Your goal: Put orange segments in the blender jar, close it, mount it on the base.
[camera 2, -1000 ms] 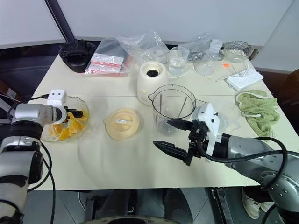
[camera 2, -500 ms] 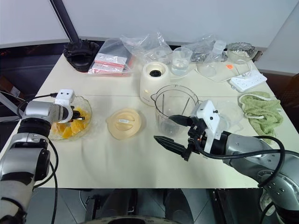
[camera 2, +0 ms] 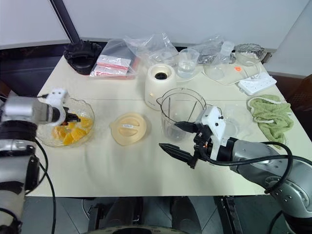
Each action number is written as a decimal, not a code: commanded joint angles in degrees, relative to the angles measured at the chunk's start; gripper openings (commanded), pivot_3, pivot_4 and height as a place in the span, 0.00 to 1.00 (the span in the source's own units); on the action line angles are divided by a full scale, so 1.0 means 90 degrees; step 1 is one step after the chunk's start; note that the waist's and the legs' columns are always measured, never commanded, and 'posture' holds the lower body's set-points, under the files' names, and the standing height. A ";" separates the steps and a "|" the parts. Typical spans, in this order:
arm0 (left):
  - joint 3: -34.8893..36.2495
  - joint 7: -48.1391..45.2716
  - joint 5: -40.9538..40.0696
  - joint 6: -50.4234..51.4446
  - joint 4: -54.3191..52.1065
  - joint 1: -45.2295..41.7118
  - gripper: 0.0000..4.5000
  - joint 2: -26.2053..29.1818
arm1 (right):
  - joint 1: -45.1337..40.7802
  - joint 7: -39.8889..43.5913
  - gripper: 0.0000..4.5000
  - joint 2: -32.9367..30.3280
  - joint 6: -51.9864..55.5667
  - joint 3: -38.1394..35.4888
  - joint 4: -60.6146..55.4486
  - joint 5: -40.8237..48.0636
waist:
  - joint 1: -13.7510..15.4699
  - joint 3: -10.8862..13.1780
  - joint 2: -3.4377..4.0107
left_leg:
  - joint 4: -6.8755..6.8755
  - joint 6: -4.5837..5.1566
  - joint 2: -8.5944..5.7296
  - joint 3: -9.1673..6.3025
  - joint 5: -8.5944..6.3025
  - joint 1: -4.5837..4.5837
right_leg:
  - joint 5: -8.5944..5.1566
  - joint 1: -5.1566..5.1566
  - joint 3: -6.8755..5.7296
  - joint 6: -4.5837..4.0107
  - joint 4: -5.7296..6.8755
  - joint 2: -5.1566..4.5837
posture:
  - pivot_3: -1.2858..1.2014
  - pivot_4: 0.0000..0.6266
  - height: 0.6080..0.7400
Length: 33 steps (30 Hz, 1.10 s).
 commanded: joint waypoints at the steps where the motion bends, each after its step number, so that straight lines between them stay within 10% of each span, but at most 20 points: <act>1: -0.0026 -0.0359 -0.0125 0.0282 -0.0291 -0.0413 0.01 0.0445 | -0.0043 0.0142 1.00 0.0081 -0.0163 0.0058 0.0013 -0.0167 | 0.0001 -0.0001 0.0001 | 0.0001 0.0001 -0.0002 0.0001 0.0000 -0.0002 | 0.0000 -0.0002 -0.0002 0.0000 0.0000 0.0000 | 0.52 0.24 1.00; 33: -0.0668 -0.6365 -0.0447 -0.3560 0.1157 -0.0400 0.01 0.2188 | 0.0900 -0.0349 1.00 0.0668 -0.0416 -0.0048 -0.0620 -0.0569 | 0.0002 0.0000 0.0003 | 0.0017 0.0011 0.0002 0.0009 -0.0004 -0.0007 | -0.0002 -0.0004 -0.0003 -0.0002 0.0005 0.0033 | 0.52 0.24 1.00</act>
